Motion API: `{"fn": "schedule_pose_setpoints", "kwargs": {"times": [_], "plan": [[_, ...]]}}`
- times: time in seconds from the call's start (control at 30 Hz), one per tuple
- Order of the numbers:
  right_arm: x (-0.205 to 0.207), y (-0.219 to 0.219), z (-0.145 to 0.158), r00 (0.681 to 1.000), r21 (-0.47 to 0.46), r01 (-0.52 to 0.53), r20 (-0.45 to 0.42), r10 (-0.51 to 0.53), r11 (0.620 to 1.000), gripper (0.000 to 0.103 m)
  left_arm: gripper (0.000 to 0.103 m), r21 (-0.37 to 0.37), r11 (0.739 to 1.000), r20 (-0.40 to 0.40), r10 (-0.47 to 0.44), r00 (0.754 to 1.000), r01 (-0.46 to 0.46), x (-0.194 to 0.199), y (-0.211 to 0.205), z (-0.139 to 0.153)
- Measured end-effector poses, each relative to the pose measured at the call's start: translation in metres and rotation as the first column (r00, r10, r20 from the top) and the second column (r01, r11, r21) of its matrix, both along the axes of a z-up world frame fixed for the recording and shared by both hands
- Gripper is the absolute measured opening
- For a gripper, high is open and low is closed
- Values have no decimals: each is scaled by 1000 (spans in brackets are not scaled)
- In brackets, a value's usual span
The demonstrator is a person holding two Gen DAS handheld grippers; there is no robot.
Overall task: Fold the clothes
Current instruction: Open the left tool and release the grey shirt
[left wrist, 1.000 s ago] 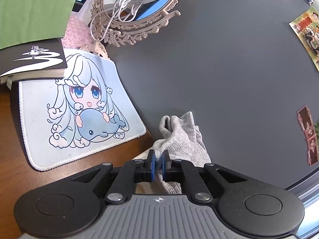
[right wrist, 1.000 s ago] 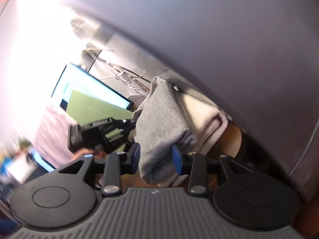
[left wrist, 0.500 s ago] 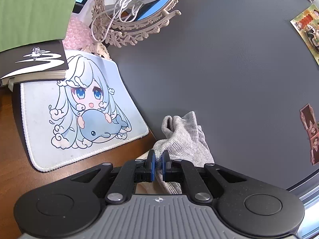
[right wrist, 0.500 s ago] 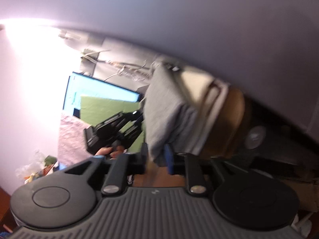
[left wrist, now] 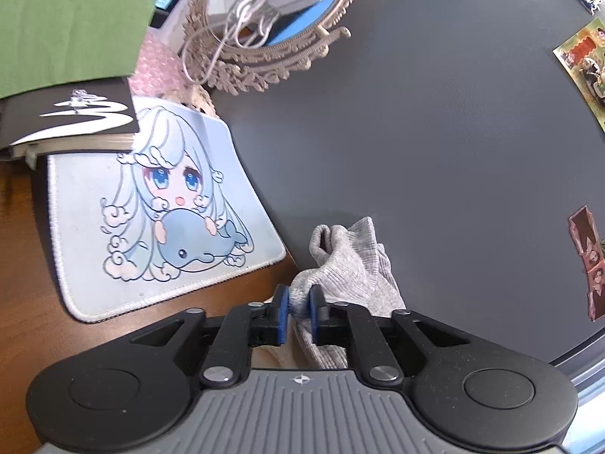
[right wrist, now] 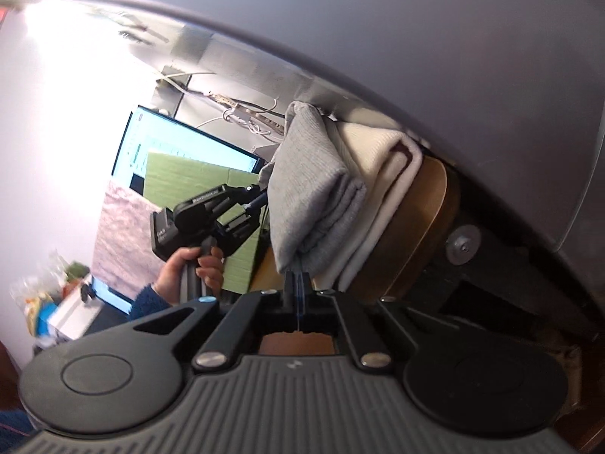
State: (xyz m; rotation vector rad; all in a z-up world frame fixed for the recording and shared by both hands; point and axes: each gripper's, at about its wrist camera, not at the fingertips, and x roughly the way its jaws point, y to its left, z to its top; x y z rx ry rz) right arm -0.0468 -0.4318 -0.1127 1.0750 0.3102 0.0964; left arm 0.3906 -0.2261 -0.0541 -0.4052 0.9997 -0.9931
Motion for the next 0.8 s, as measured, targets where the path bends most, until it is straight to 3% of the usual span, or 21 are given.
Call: {"fn": "schedule_pose_setpoints", "kwargs": {"times": [0.07, 0.13, 0.27, 0.33, 0.53, 0.6, 0.67, 0.73, 0.8], "plan": [[-1, 2, 8, 1000, -48, -17, 2, 18, 999, 7, 13, -15, 1000, 12, 12, 1000, -11, -6, 7, 5], [1, 8, 18, 999, -111, -39, -7, 38, 993, 9, 21, -20, 999, 39, 28, 999, -27, -15, 15, 13], [7, 18, 37, 996, -234, -87, -34, 81, 968, 36, 31, -36, 999, 72, 30, 997, -27, -44, 36, 31], [11, 20, 44, 994, -265, -109, -53, 99, 958, 37, 33, -24, 1000, 77, 18, 997, -16, -62, 45, 38], [29, 33, 69, 984, -399, -173, -96, 147, 900, 70, 39, 38, 999, 201, 0, 980, -8, -128, 74, 51], [35, 39, 77, 982, -433, -190, -102, 162, 881, 89, 40, 82, 996, 246, 3, 969, -24, -151, 81, 54], [42, 47, 84, 980, -478, -201, -112, 167, 855, 94, 41, 155, 986, 279, 19, 960, -65, -172, 88, 55], [47, 57, 89, 976, -523, -218, -130, 175, 824, 101, 57, 229, 966, 320, 45, 946, -124, -190, 93, 55], [52, 68, 92, 971, -556, -236, -157, 178, 797, 103, 61, 269, 950, 361, 52, 931, -158, -205, 100, 55]]}}
